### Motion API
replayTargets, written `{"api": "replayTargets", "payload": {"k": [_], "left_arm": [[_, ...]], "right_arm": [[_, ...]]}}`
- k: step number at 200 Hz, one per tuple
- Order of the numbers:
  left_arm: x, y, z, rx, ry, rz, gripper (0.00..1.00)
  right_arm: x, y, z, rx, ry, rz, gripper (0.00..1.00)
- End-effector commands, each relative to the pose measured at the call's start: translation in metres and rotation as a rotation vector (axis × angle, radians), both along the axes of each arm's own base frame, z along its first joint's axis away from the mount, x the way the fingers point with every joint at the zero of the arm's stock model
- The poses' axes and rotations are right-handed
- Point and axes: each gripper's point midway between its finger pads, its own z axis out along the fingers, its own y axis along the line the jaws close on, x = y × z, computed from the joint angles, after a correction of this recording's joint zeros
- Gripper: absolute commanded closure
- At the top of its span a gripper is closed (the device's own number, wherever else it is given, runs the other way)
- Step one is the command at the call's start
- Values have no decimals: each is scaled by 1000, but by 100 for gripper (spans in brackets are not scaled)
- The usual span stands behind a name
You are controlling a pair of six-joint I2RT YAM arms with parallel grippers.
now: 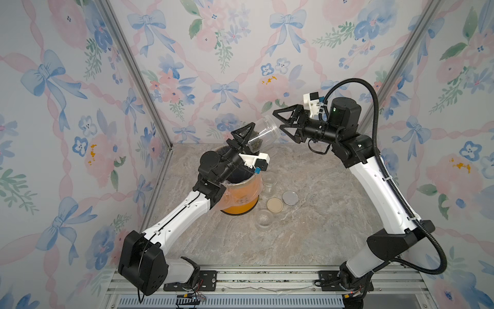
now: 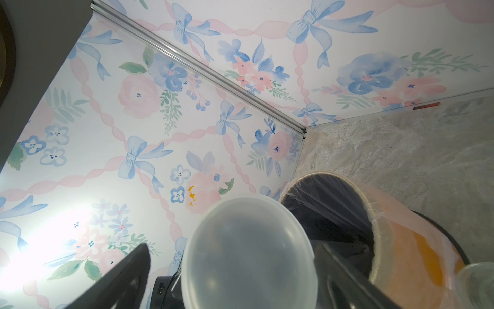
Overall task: Empty moldy tea leaves from jars
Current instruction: Unscrew the lid from the jar.
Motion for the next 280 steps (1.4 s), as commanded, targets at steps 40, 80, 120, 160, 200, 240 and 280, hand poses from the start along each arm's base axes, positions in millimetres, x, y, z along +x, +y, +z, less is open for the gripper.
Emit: {"api": "replayTargets", "payload": {"k": [40, 80, 120, 160, 200, 240, 280], "left_arm": [[-4, 11, 32, 138, -199, 122, 77], [-3, 13, 41, 162, -244, 156, 77], [-4, 15, 45, 150, -243, 160, 77], [-3, 17, 41, 120, -220, 160, 77], [-1, 17, 39, 98, -200, 155, 77], [1, 17, 41, 82, -195, 154, 78], [1, 18, 43, 75, -193, 153, 78]], "right_arm": [[5, -3, -1, 58, 47, -18, 3], [4, 0, -2, 102, 57, -19, 4], [4, 2, 3, 159, 51, -25, 4], [6, -3, 11, 192, 32, -55, 3], [4, -2, 20, 207, 12, -52, 4], [2, 9, 11, 198, 32, -26, 3], [0, 18, 10, 202, 33, -14, 4]]}}
